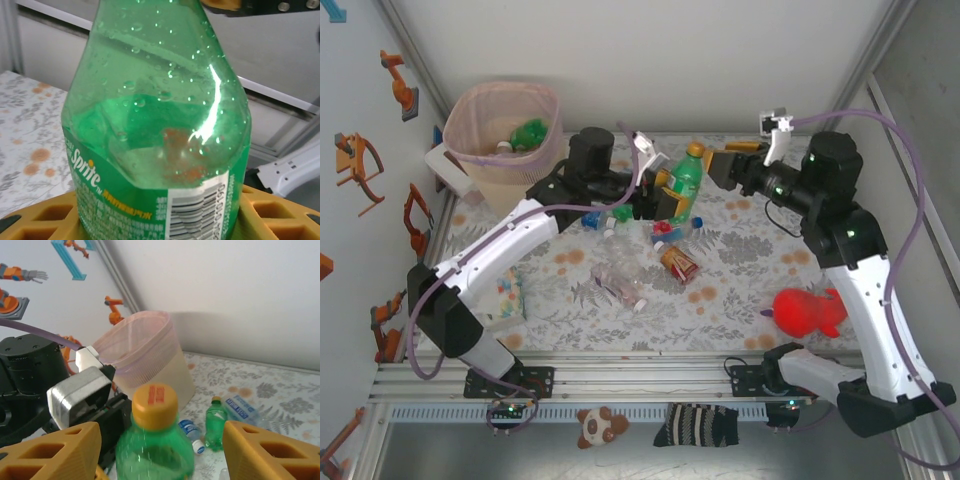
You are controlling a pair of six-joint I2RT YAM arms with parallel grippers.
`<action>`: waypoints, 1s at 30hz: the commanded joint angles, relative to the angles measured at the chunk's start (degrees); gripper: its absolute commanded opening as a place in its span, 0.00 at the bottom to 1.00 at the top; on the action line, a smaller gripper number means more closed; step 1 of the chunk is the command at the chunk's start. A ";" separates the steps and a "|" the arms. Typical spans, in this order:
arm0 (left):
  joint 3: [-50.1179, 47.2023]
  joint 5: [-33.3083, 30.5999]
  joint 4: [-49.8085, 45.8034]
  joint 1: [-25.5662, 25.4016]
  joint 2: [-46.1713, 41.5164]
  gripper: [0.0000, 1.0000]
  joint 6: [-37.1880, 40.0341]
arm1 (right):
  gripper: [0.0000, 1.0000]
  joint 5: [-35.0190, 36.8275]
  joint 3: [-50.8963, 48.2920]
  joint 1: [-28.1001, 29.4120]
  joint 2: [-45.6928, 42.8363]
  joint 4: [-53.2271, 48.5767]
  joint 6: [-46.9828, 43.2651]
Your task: Put the plastic bottles in the bin
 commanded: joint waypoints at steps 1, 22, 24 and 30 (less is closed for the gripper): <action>0.84 -3.66 -0.94 2.71 -3.82 0.53 0.02 | 0.64 4.36 1.60 0.46 -2.05 -0.81 -1.41; 6.79 -16.89 -7.59 37.20 -6.89 0.50 -27.97 | 0.64 5.16 0.50 0.42 -1.99 -0.99 -1.88; 9.66 -18.06 -10.20 39.02 -5.24 0.49 -29.36 | 0.64 5.16 0.38 0.46 -2.03 -0.99 -1.89; 13.40 -25.82 -11.39 42.11 -1.39 0.47 -40.85 | 0.64 5.65 -0.24 0.41 -2.17 -0.90 -2.07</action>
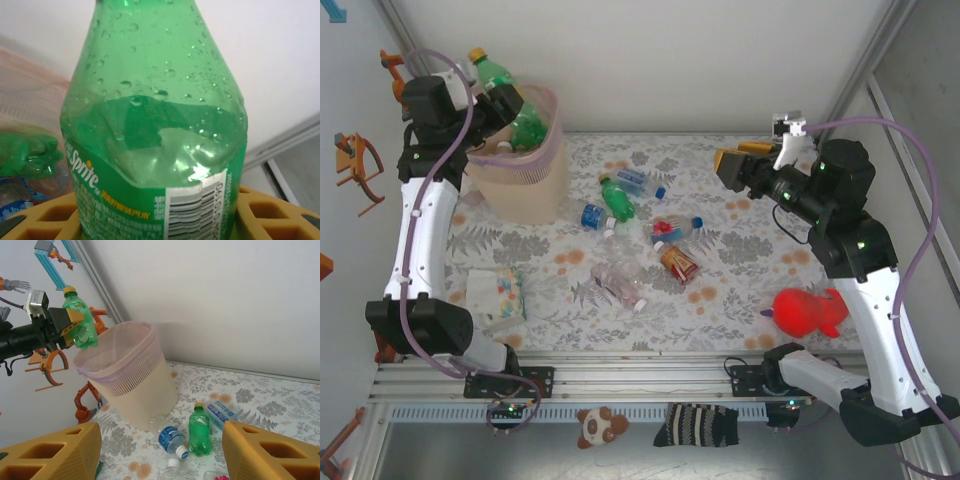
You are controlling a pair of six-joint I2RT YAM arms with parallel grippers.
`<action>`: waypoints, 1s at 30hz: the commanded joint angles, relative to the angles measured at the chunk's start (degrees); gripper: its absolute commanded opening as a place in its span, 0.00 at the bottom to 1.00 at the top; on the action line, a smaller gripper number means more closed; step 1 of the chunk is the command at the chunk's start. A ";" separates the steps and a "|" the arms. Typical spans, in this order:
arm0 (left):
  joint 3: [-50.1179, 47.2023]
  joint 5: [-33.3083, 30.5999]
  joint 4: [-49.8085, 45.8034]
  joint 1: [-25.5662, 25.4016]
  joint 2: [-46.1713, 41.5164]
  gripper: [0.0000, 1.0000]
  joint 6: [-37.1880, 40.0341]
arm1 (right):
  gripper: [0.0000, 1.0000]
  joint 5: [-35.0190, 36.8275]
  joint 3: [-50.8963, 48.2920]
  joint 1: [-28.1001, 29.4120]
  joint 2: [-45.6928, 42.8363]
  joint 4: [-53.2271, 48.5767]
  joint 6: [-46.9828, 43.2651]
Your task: Put the plastic bottles in the bin
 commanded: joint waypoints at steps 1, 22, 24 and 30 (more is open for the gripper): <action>1.91 -7.33 -2.21 0.55 1.78 0.45 -10.40 | 0.64 1.06 -0.32 0.48 -0.18 0.26 -1.10; 41.36 -36.78 -46.99 -2.39 27.66 0.38 -26.29 | 0.63 1.82 -1.05 0.49 0.11 0.26 -1.44; 44.10 -37.63 -49.45 -2.39 29.91 0.38 -27.28 | 0.63 2.07 -1.19 0.43 -0.26 0.00 -1.65; 44.72 -39.36 -51.44 -2.55 33.58 0.41 -29.16 | 0.63 2.77 -2.11 0.48 -1.05 0.03 -2.02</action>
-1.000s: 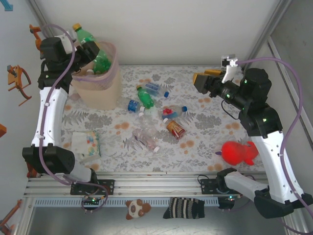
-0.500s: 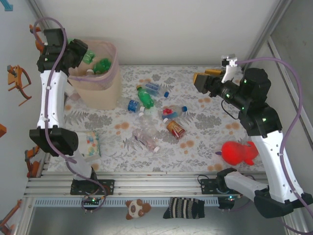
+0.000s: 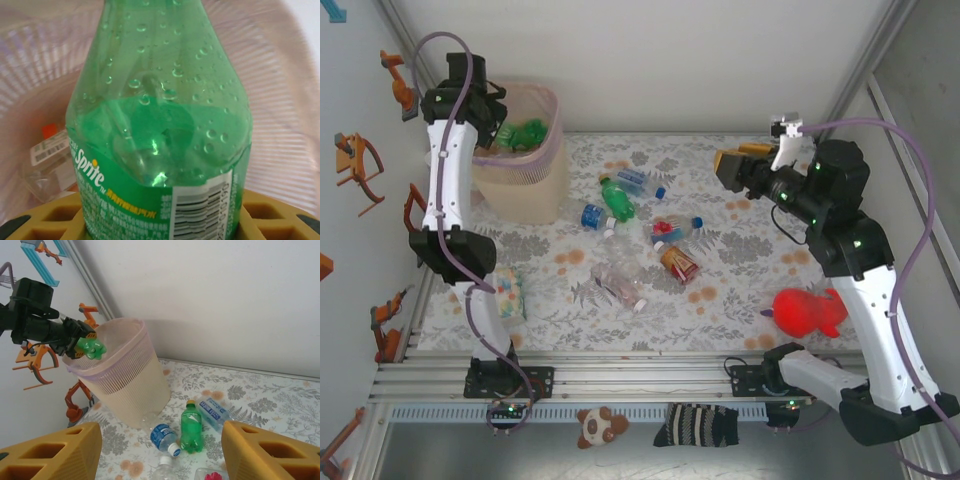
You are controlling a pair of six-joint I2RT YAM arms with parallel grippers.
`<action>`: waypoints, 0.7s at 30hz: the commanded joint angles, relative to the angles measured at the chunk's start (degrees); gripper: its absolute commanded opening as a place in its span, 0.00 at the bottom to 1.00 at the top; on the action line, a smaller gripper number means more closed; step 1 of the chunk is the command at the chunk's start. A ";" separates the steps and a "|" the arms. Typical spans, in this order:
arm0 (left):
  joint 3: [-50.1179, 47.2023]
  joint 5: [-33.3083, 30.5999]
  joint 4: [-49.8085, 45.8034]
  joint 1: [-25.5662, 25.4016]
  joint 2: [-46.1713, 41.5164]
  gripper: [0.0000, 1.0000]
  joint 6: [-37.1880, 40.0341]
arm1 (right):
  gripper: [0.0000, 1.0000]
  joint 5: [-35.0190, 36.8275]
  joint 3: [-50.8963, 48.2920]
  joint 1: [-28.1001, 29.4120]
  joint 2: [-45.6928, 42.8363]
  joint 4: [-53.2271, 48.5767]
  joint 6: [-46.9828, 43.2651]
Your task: Put the plastic bottles in the bin
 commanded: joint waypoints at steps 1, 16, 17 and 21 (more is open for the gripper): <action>1.14 -2.07 -4.14 0.01 1.99 0.42 -2.27 | 0.63 0.98 -0.78 0.40 -1.13 0.47 -0.98; 1.40 0.14 -5.18 -0.24 7.05 0.63 -5.70 | 0.63 1.40 -2.03 0.42 -2.05 0.79 -1.18; 1.59 0.15 -5.26 -0.25 6.93 0.66 -5.78 | 0.63 1.40 -2.04 0.47 -2.17 0.76 -1.20; 2.94 0.16 -5.31 -0.20 5.79 0.75 -5.13 | 0.63 1.40 -1.71 0.49 -2.13 0.56 -1.38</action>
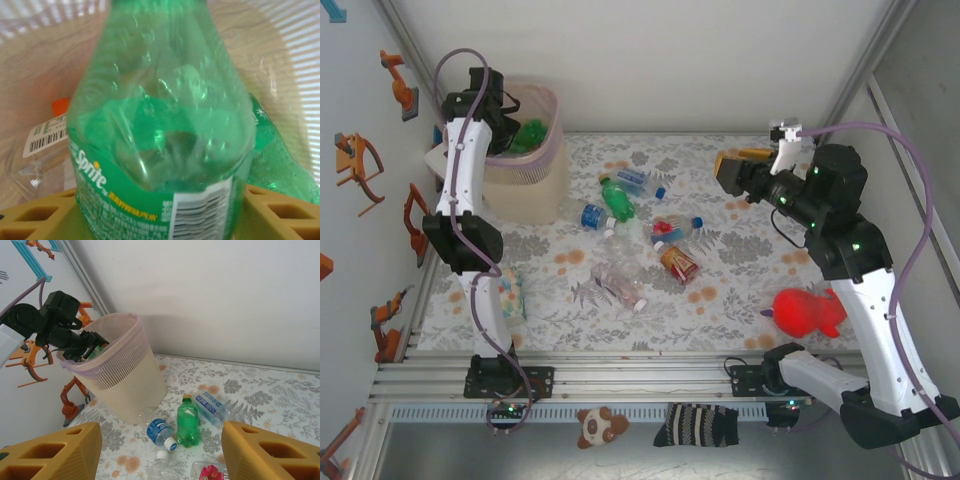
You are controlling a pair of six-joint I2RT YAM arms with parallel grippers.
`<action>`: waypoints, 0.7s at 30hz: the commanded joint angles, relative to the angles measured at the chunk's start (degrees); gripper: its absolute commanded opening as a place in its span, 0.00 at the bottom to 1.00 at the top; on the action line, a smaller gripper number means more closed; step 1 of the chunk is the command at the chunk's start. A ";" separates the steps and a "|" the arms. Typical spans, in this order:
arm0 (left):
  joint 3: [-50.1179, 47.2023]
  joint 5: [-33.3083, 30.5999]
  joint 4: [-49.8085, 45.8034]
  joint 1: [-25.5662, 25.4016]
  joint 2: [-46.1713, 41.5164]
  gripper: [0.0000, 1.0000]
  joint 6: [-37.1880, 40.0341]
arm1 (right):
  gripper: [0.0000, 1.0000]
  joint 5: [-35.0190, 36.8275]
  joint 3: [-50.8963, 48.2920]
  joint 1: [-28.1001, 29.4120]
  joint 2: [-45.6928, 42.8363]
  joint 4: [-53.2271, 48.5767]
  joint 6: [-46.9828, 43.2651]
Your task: Put the plastic bottles in the bin
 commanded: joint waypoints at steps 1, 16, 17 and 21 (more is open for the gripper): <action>3.02 -0.19 -1.86 0.17 -1.25 0.77 0.11 | 0.63 1.01 0.03 0.41 -1.18 0.48 -1.35; 4.20 4.15 2.94 -0.28 -10.53 0.81 7.07 | 0.63 1.22 0.27 0.45 -0.87 -0.69 -1.14; 3.50 6.19 5.06 -0.49 -11.28 0.81 9.55 | 0.63 1.42 0.27 0.45 -0.82 -1.01 -1.31; 0.26 9.44 10.42 -2.03 -14.89 0.81 17.87 | 0.63 1.97 0.09 0.41 -0.14 -2.85 -2.03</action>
